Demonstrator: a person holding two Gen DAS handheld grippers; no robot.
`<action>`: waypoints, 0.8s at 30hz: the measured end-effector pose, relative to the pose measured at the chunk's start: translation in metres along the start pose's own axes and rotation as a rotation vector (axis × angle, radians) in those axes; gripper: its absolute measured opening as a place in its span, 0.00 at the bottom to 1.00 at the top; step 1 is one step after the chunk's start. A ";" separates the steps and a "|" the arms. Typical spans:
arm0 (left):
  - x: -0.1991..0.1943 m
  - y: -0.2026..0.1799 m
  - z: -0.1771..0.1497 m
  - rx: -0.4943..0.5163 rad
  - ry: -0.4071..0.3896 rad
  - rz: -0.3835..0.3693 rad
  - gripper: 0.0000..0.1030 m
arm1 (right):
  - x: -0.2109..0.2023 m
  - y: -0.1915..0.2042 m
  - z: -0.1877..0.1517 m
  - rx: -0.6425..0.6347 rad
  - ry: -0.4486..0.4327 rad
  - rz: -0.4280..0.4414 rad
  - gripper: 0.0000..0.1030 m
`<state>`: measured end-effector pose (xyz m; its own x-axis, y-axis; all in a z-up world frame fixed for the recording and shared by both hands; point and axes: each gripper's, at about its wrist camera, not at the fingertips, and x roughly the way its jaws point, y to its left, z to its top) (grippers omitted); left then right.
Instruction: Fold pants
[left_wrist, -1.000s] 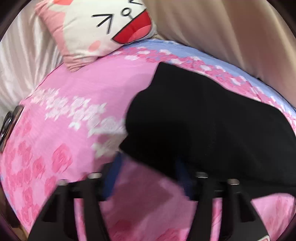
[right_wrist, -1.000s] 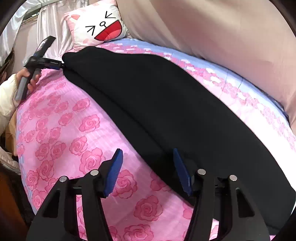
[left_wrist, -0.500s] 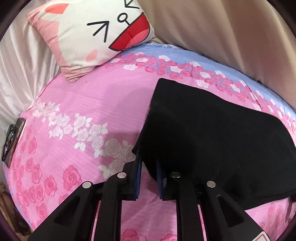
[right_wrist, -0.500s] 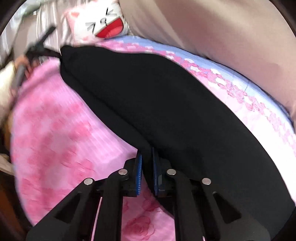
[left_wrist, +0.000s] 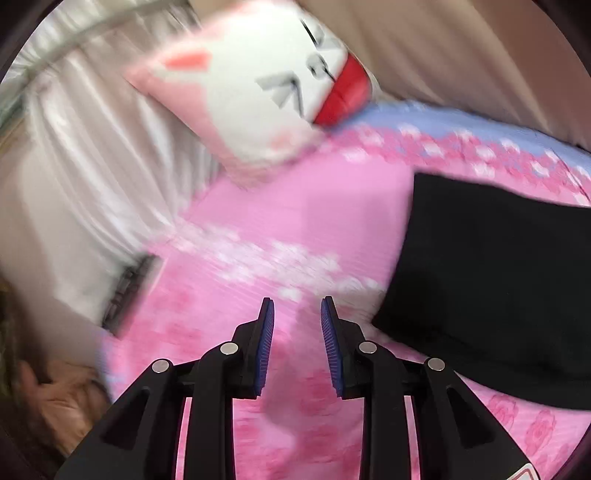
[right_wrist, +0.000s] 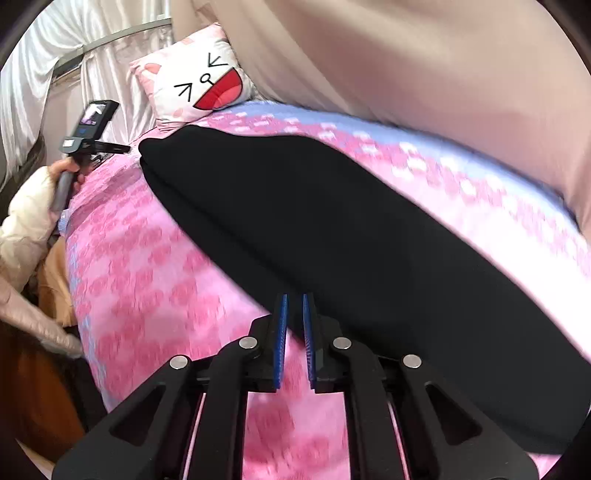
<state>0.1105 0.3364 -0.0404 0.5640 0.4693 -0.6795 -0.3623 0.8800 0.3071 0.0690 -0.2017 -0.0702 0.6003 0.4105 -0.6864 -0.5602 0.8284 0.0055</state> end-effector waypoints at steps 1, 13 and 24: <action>-0.011 0.005 0.001 -0.022 -0.008 -0.079 0.25 | 0.008 0.008 0.008 -0.038 -0.003 0.020 0.19; 0.027 -0.077 -0.010 -0.077 0.151 -0.409 0.67 | 0.109 0.054 0.043 -0.255 0.082 0.054 0.36; 0.017 -0.047 -0.023 0.015 0.196 -0.453 0.28 | 0.087 0.070 0.014 -0.303 0.156 0.118 0.07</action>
<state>0.1198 0.3008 -0.0820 0.5113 0.0179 -0.8592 -0.1014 0.9941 -0.0397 0.0898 -0.1032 -0.1195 0.4395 0.4141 -0.7971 -0.7785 0.6183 -0.1080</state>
